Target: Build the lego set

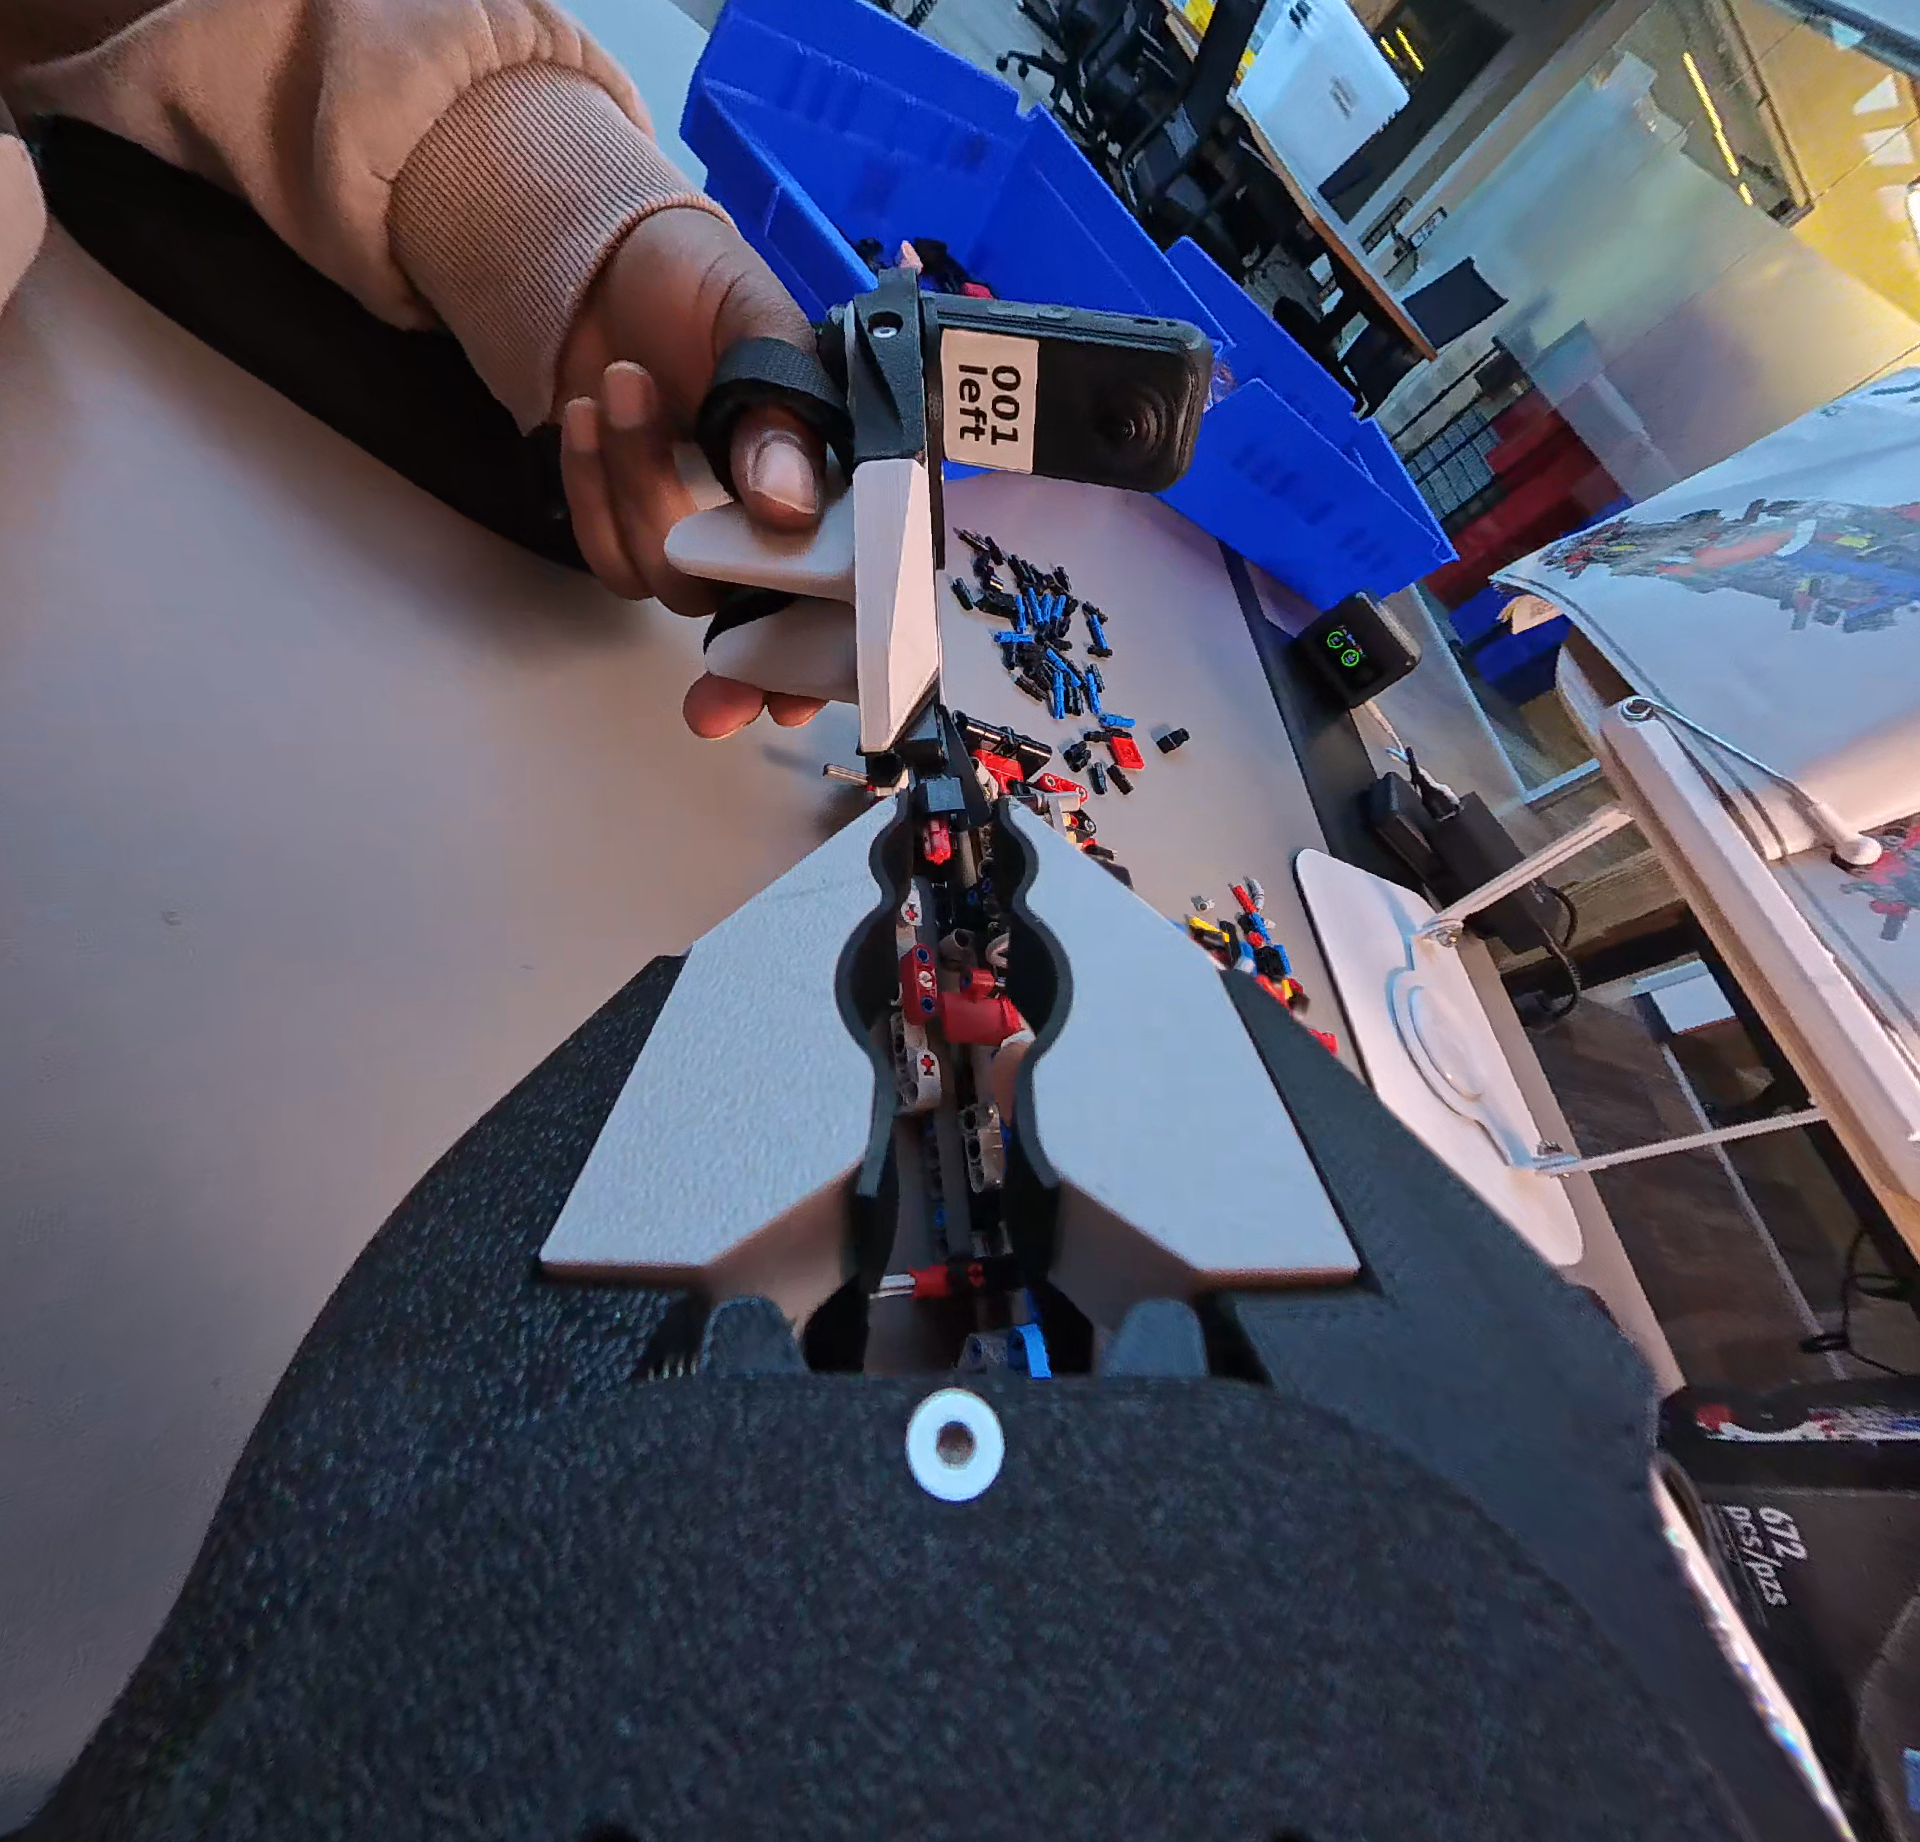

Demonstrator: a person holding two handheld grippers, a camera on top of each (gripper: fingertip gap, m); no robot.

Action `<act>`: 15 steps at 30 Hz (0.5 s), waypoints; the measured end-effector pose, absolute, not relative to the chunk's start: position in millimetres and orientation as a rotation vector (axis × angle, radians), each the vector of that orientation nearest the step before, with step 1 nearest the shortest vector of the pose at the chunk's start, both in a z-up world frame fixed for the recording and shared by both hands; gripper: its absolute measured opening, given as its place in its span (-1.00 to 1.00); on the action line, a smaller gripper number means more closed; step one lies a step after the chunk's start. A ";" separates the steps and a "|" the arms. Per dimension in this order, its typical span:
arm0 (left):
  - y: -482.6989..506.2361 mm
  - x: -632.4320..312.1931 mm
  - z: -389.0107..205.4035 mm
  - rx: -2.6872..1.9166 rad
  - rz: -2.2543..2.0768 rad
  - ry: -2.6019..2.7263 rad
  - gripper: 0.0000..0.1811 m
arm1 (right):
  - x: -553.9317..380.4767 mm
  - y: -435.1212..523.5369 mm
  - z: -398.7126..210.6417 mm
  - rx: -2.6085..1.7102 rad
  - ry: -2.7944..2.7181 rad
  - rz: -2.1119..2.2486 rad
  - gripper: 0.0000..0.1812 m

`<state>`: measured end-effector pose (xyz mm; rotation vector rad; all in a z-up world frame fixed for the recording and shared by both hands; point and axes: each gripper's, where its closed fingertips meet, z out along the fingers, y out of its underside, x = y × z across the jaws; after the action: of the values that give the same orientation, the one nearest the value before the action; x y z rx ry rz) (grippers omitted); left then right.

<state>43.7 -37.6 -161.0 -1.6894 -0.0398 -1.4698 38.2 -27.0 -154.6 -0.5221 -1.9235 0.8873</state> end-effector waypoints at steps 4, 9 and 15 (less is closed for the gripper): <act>-36.1 43.2 -159.4 -1.678 -1.428 -0.026 -0.95 | 38.1 -25.1 -153.9 -0.610 -1.901 1.006 -0.86; -35.0 43.1 -161.1 -1.706 -1.307 0.043 -0.89 | 40.2 -23.7 -154.9 -0.695 -1.898 1.123 -0.87; -36.4 41.5 -160.1 -1.729 -0.944 0.284 -0.83 | 42.1 -23.2 -154.9 -0.783 -1.894 1.245 -0.87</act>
<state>41.5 -36.4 -160.1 -1.7295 0.2843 -0.9438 42.1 -23.2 -154.9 -0.7827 -1.8941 1.2451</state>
